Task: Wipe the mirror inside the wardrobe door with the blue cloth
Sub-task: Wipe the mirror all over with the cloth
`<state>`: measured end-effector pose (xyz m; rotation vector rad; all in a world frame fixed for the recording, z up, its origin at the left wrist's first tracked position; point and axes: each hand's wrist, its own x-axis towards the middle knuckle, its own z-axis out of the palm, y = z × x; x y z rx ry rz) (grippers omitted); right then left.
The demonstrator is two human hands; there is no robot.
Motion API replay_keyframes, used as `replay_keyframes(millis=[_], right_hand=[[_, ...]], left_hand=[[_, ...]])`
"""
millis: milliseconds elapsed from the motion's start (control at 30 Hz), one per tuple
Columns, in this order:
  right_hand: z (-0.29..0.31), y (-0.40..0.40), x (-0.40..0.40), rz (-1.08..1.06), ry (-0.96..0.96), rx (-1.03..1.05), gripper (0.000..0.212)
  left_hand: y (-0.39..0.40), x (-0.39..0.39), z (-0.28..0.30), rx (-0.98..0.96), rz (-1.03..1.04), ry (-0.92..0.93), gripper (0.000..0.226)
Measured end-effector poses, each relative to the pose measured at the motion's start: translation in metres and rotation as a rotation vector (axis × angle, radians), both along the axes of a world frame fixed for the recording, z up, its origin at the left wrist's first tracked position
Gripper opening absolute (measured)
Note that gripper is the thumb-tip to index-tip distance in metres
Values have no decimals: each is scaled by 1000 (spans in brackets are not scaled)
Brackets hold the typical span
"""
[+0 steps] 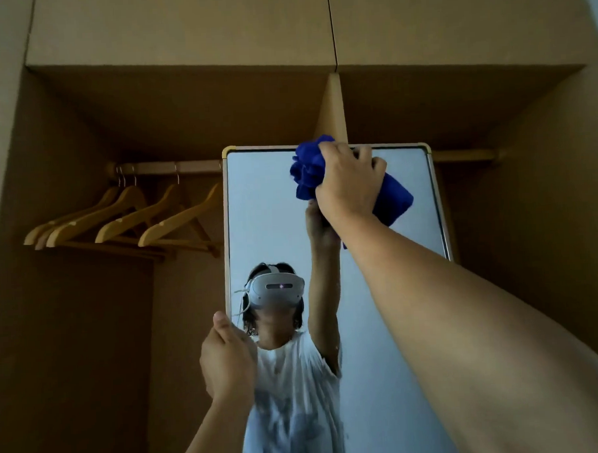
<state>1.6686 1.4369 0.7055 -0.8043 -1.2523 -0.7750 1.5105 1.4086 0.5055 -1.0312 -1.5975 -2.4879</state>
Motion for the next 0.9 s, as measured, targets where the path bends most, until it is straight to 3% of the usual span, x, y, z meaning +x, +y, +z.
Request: replay_keyframes(millis=[333,567,900], right_hand=[[13,31,76,-63,278,-131,37],[10,38,101,-75,306,-197,38],[-68,34,88,-9,414,-167,34]], left_hand=[[2,0,-3,-20,54,15,58],[-1,4,-3,-4,73,22,56],[3,0,-2,-55,99,25,66]])
